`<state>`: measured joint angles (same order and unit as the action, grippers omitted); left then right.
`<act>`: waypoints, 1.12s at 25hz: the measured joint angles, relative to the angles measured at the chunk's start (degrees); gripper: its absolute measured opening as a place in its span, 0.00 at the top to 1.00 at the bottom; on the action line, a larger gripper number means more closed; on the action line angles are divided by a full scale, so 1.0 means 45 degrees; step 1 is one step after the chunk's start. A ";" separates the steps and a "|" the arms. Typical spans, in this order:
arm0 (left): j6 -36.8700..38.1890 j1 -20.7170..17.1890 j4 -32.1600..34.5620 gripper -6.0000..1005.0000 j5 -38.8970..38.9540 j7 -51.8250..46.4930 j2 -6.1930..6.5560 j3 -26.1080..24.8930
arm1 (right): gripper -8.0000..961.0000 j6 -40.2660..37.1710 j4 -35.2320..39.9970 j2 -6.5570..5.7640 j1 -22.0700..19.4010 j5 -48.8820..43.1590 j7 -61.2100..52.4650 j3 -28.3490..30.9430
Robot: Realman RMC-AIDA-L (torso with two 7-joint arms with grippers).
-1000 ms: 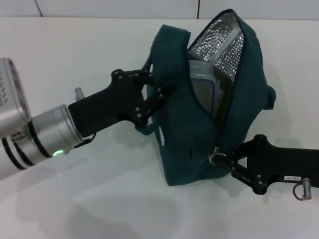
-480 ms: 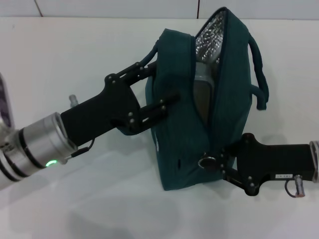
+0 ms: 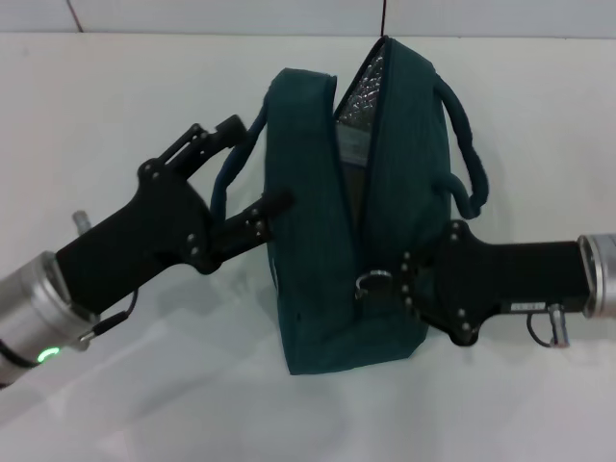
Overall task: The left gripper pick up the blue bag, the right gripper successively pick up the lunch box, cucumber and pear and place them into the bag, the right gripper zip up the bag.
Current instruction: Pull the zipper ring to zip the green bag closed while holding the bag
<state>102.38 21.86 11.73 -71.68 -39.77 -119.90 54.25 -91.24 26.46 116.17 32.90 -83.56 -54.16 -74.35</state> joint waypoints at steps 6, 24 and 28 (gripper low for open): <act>0.0040 -0.0951 0.0168 0.11 0.0025 0.0533 0.0020 0.0018 | 0.98 0.0001 -0.0071 0.0003 -0.0054 0.1906 0.1388 -0.0663; -0.0807 -0.2368 -0.0006 0.14 -0.0649 0.1643 0.0023 0.1389 | 0.98 0.0094 0.0047 0.0000 -0.0125 0.6289 0.4732 -0.3621; -0.1282 -0.2009 -0.0010 0.16 -0.0613 0.0882 0.0028 0.1458 | 0.98 0.0119 0.0044 0.0001 -0.0128 0.6939 0.4901 -0.3919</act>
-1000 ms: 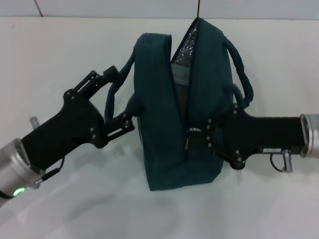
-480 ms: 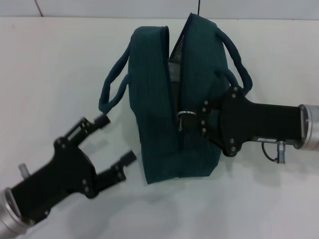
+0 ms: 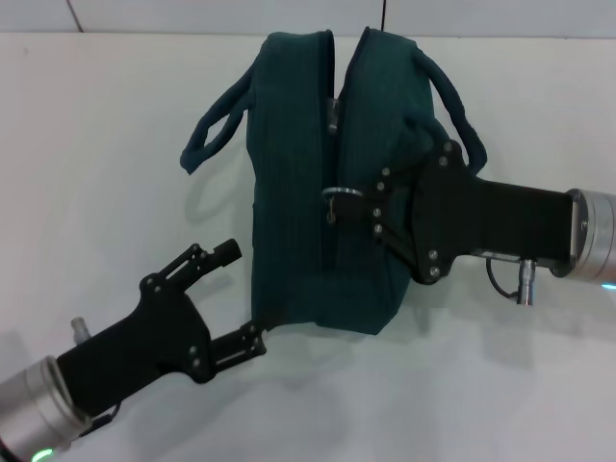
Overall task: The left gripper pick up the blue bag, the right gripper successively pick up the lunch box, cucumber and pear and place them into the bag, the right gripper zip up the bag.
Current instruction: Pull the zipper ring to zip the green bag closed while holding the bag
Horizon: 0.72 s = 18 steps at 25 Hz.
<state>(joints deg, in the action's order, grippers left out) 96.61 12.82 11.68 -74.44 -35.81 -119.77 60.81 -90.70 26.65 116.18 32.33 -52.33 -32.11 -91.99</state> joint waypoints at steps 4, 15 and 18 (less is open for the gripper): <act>-0.0618 0.0317 0.0001 0.17 -0.0021 -0.0777 0.0068 0.0000 | 0.98 0.0002 0.0001 -0.0001 -0.0032 0.0445 0.0031 -0.0164; -0.1192 0.0493 0.0080 0.27 0.0019 -0.0722 0.0051 -0.0032 | 0.98 0.0020 -0.0035 0.0000 -0.0212 0.1307 0.0326 -0.0583; -0.1227 0.0573 0.0033 0.40 0.0009 -0.0461 0.0041 -0.0013 | 0.98 0.0026 -0.0090 0.0000 -0.0233 0.1538 0.0329 -0.0589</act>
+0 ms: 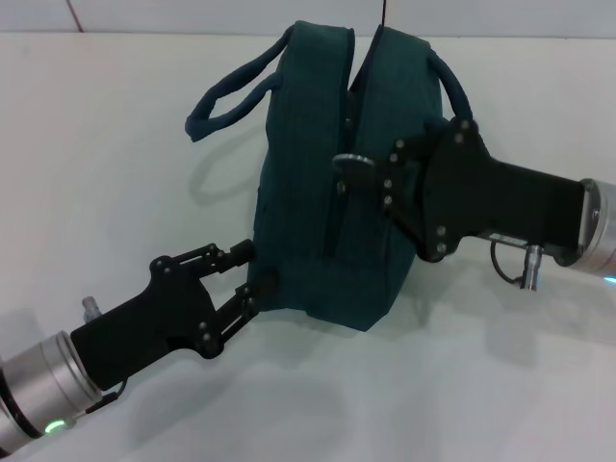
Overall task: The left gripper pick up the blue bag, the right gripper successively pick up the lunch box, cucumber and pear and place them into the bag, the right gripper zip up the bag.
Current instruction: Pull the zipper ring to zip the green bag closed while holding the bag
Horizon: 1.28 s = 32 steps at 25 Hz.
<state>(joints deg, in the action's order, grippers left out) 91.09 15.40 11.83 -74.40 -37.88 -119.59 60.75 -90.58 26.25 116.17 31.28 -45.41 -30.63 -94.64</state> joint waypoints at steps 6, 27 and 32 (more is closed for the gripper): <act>-0.0017 0.0078 0.0009 0.72 -0.0137 0.0934 0.0008 0.0656 | 0.98 0.0022 -0.0122 0.0001 -0.0195 0.0885 0.0015 -0.0005; 0.0271 0.0140 0.0038 0.92 -0.0066 0.1035 -0.0010 0.0855 | 0.98 -0.0249 -0.0388 -0.0001 -0.1264 0.4195 0.2039 -0.0850; 0.0980 -0.0007 -0.0299 0.80 0.1102 0.1487 -0.0150 0.0836 | 0.98 -0.0222 -0.0364 0.0001 -0.1284 0.5414 0.3077 -0.2156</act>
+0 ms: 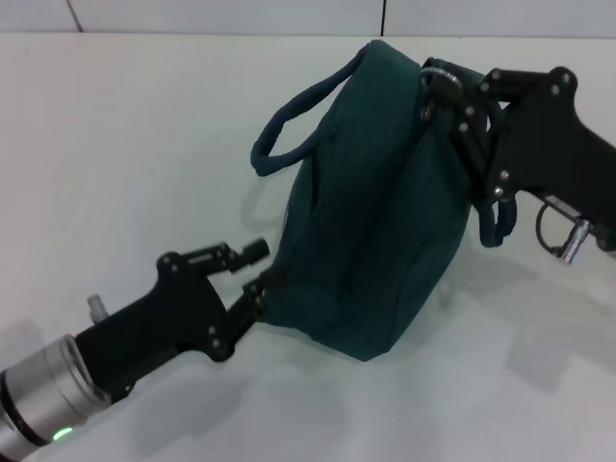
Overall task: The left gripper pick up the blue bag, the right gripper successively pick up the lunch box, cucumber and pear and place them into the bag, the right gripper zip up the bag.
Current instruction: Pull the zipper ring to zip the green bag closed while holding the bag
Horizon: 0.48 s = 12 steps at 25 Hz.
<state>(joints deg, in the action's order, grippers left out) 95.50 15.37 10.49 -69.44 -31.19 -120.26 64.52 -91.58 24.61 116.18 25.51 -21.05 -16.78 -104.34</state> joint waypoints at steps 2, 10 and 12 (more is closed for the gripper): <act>0.0467 0.0148 -0.0335 0.74 0.0570 0.0122 -0.0020 0.0051 | 0.98 0.0048 0.0010 -0.0001 -0.0002 0.0260 0.0259 -0.0359; 0.0918 0.1687 -0.1310 0.49 0.0731 0.0070 -0.0052 0.0101 | 0.98 0.0113 0.0137 -0.0001 0.0038 0.0661 0.0471 -0.1061; 0.1049 0.1964 -0.1455 0.45 0.0641 0.0052 -0.0063 0.0130 | 0.98 0.0208 0.0138 -0.0001 0.0059 0.1140 0.0666 -0.1511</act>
<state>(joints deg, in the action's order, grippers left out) 100.22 24.21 3.94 -66.56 -30.96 -120.55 65.10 -90.64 25.23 116.17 25.77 -15.92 -13.79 -111.14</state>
